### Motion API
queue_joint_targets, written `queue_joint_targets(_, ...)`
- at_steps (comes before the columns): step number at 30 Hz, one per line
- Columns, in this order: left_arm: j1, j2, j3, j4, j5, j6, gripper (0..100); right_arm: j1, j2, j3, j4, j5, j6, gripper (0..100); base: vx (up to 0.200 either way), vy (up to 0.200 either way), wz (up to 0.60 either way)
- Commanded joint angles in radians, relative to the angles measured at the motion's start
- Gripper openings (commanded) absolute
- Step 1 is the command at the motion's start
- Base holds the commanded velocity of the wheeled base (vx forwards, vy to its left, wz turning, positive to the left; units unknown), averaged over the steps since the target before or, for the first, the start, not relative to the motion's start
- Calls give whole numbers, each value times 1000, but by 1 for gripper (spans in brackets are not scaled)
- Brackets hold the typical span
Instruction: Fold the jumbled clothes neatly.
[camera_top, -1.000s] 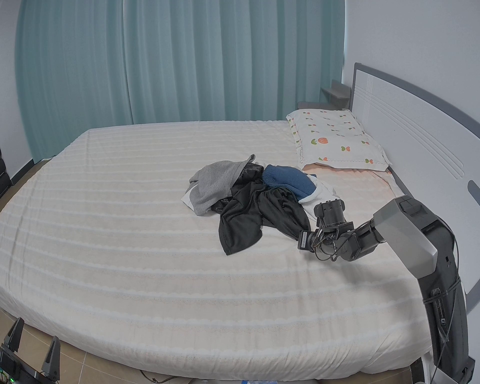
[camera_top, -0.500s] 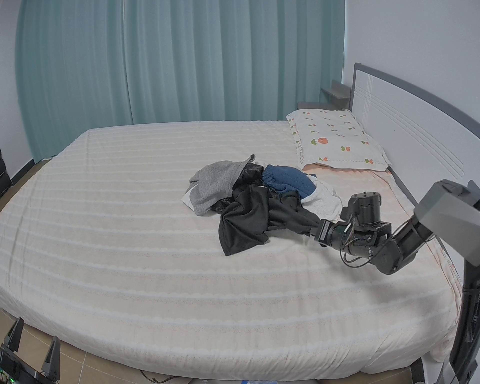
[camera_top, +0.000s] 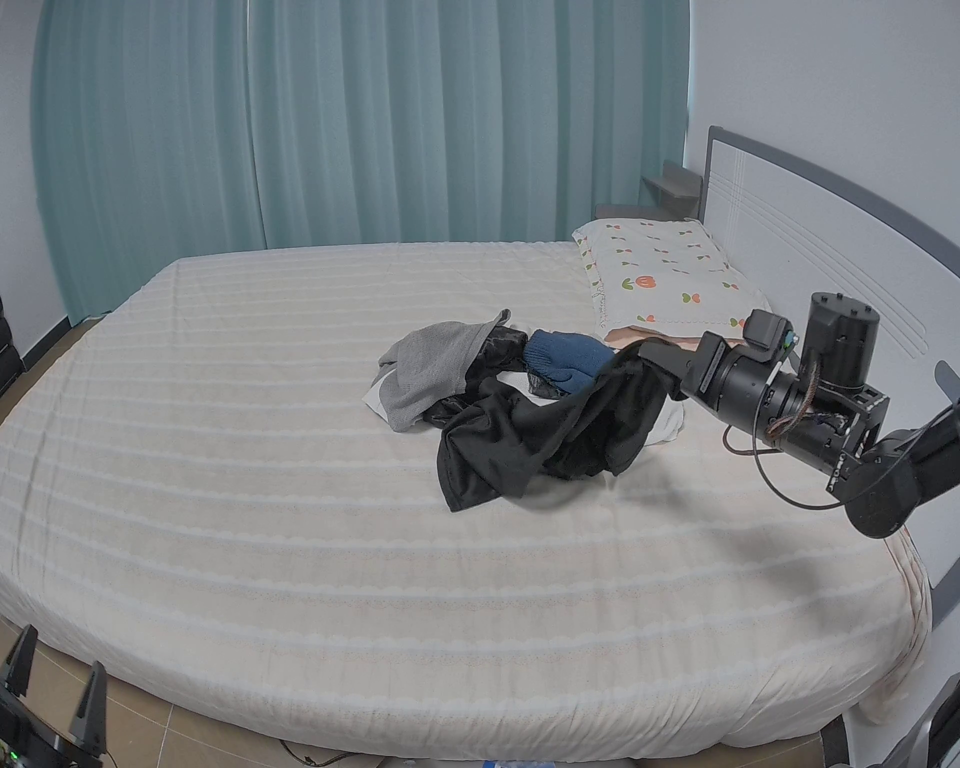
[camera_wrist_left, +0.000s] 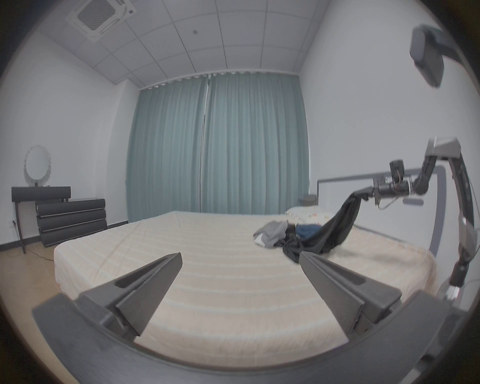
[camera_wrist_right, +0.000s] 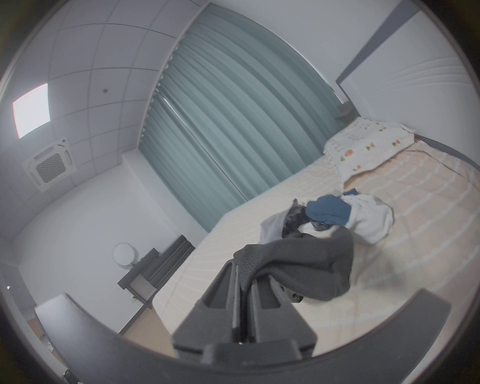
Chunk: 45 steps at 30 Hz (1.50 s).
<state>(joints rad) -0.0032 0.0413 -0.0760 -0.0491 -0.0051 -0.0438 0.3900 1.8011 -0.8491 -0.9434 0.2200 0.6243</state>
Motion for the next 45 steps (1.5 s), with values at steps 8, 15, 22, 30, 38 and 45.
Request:
queue_joint_targets(8,-80,687,-292,-118,-220,-59,100,53,-129,74,-9,22,3,0,0,0,0)
queue_joint_targets(15,-198,1095,-283,-339,-268,-60,100,41,-120,88,-12,16,5,0,0,0,0)
queue_joint_targets(22,-282,1470,-291,-583,-256,-71,100,35,-164,12,-5,18,3,0,0,0,0)
queue_joint_targets(30,-455,1796,-366,-842,-125,-97,100,69,-195,-8,-9,18,3,0,0,0,0)
queue_joint_targets(38,-549,2022,-562,-853,-41,-162,100,96,-190,-19,-12,16,0,0,0,0,0)
queue_joint_targets(45,-560,2171,-716,-854,-33,-163,100,96,-181,-28,-12,16,3,0,0,0,0)
